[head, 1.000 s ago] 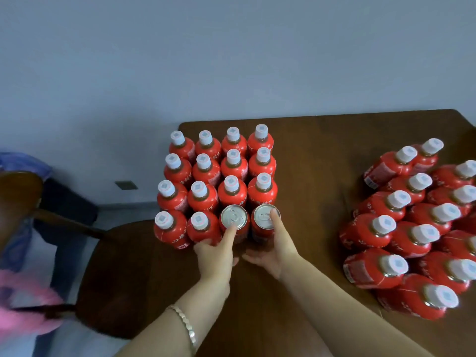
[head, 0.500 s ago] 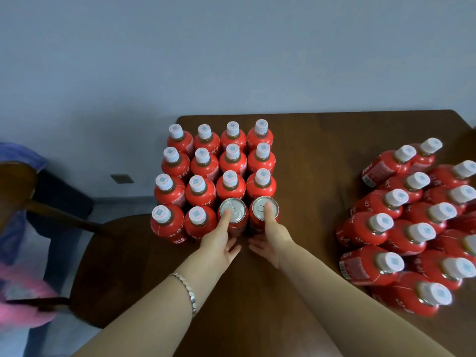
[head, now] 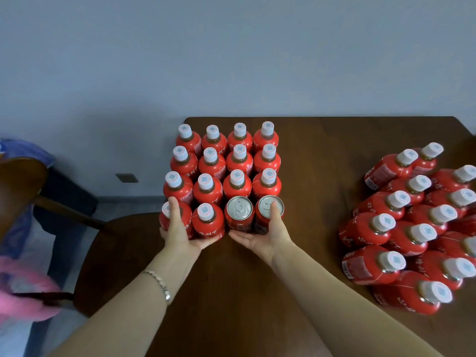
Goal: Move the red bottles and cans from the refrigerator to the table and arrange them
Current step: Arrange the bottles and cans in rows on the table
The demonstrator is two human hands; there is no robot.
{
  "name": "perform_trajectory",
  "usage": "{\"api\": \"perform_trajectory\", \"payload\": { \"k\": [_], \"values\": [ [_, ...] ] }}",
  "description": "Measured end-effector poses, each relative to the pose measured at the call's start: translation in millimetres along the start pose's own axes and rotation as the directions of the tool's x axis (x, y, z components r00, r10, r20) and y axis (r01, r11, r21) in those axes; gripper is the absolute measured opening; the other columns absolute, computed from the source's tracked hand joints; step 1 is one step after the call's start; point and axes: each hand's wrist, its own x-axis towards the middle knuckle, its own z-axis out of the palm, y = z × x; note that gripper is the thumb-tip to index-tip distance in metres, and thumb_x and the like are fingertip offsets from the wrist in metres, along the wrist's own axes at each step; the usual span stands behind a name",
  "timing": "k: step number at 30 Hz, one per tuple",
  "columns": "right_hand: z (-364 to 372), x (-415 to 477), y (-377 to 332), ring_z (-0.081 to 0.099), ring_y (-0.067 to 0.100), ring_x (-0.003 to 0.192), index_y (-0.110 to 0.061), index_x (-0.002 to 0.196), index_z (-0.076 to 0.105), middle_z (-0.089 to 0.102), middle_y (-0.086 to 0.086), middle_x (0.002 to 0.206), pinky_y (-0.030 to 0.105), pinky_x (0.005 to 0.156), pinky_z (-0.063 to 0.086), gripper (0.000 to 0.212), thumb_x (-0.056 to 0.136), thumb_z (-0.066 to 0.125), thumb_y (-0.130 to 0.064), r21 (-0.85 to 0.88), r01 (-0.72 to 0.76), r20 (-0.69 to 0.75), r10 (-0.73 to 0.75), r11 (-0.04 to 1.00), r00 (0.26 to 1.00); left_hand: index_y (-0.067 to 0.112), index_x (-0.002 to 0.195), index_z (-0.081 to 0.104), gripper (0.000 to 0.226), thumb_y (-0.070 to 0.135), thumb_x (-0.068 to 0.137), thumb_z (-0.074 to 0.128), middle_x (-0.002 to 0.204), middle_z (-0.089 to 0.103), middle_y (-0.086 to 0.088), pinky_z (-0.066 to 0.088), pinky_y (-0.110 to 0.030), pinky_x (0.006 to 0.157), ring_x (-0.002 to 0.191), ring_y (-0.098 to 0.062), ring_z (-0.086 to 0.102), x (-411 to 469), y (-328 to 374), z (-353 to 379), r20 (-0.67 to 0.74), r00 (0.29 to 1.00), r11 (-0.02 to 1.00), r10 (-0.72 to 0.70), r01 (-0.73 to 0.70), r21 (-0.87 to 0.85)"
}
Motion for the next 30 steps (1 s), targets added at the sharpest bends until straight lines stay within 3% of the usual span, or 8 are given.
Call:
{"api": "perform_trajectory", "payload": {
  "k": [15, 18, 20, 22, 24, 26, 28, 30],
  "values": [
    [-2.6, 11.2, 3.5, 0.038, 0.048, 0.13, -0.016, 0.144, 0.028, 0.034, 0.021, 0.146, 0.06, 0.089, 0.045, 0.069, 0.089, 0.054, -0.048, 0.13, 0.025, 0.033, -0.029, 0.991, 0.999, 0.038, 0.137, 0.03, 0.088, 0.067, 0.064, 0.069, 0.14, 0.038, -0.011, 0.035, -0.08, 0.079, 0.123, -0.048, 0.042, 6.5, -3.8, 16.6, -0.185, 0.982, 0.99, -0.04, 0.014, -0.139],
    [-4.1, 6.8, 2.6, 0.043, 0.045, 0.128, -0.013, 0.144, 0.026, 0.037, 0.021, 0.145, 0.056, 0.098, 0.043, 0.071, 0.09, 0.051, -0.051, -0.013, 0.027, 0.001, -0.027, 1.0, 1.0, 0.037, 0.14, 0.027, 0.089, 0.068, 0.066, 0.067, 0.144, 0.035, -0.011, 0.033, -0.079, 0.083, 0.128, -0.049, 0.037, 2.1, -2.5, 15.9, -0.178, 0.983, 0.989, -0.038, 0.011, -0.149],
    [-7.8, 0.9, -2.4, 0.048, 0.043, 0.123, -0.011, 0.144, 0.026, 0.037, 0.02, 0.145, 0.052, 0.096, 0.046, 0.07, 0.09, 0.052, -0.048, -0.26, 0.032, -0.073, -0.053, 0.965, 0.996, 0.034, 0.14, 0.029, 0.089, 0.071, 0.066, 0.064, 0.143, 0.039, -0.009, 0.035, -0.077, 0.085, 0.127, -0.044, 0.041, -3.9, -6.2, 14.7, -0.142, 0.989, 0.993, -0.035, 0.018, -0.116],
    [-11.8, -9.4, -8.1, 0.057, 0.04, 0.111, -0.009, 0.138, 0.034, 0.043, 0.021, 0.138, 0.044, 0.085, 0.053, 0.063, 0.09, 0.057, -0.042, -0.624, 0.014, -0.128, -0.12, 0.781, 0.985, 0.027, 0.142, 0.03, 0.087, 0.072, 0.072, 0.057, 0.145, 0.039, -0.009, 0.031, -0.073, 0.095, 0.13, -0.04, 0.04, -15.6, -17.2, 16.3, -0.152, 0.987, 0.999, -0.044, 0.044, -0.002],
    [-25.4, -29.5, -25.1, 0.063, 0.031, 0.097, -0.006, 0.131, 0.042, 0.054, 0.016, 0.119, 0.036, 0.08, 0.056, 0.054, 0.09, 0.059, -0.036, -0.898, 0.011, -0.097, -0.222, 0.44, 0.97, 0.019, 0.143, 0.03, 0.077, 0.064, 0.083, 0.051, 0.147, 0.036, -0.009, 0.035, -0.062, 0.102, 0.132, -0.035, 0.037, -36.1, -44.3, 28.0, -0.181, 0.982, 0.972, -0.054, 0.093, 0.214],
    [-38.5, -47.5, -44.4, 0.062, 0.023, 0.085, -0.007, 0.128, 0.048, 0.058, 0.01, 0.102, 0.031, 0.078, 0.054, 0.047, 0.09, 0.059, -0.032, -0.995, 0.084, 0.063, -0.309, 0.054, 0.949, 0.012, 0.136, 0.042, 0.054, 0.044, 0.093, 0.05, 0.132, 0.049, -0.01, 0.052, -0.044, 0.084, 0.115, -0.028, 0.052, -55.9, -65.9, 42.0, -0.065, 0.997, 0.873, -0.045, 0.071, 0.483],
    [-58.6, -72.8, -73.9, 0.061, 0.019, 0.086, -0.011, 0.124, 0.054, 0.062, 0.005, 0.099, 0.028, 0.08, 0.051, 0.04, 0.09, 0.058, -0.031, -0.952, 0.171, 0.263, -0.39, -0.254, 0.882, 0.01, 0.119, 0.055, 0.03, 0.027, 0.095, 0.05, 0.1, 0.062, -0.007, 0.049, -0.026, 0.056, 0.081, -0.019, 0.061, -78.6, -83.5, 64.3, 0.157, 0.981, 0.664, -0.115, -0.041, 0.746],
    [-77.9, -97.0, -105.9, 0.062, 0.018, 0.098, -0.016, 0.119, 0.059, 0.062, -0.001, 0.104, 0.026, 0.083, 0.048, 0.032, 0.09, 0.057, -0.03, -0.891, 0.158, 0.37, -0.481, -0.426, 0.795, 0.014, 0.105, 0.057, 0.015, 0.023, 0.094, 0.051, 0.083, 0.063, -0.003, 0.045, -0.021, 0.052, 0.067, -0.014, 0.06, -94.2, -96.7, 87.8, 0.318, 0.937, 0.361, -0.145, -0.25, 0.899]
  ]
}}
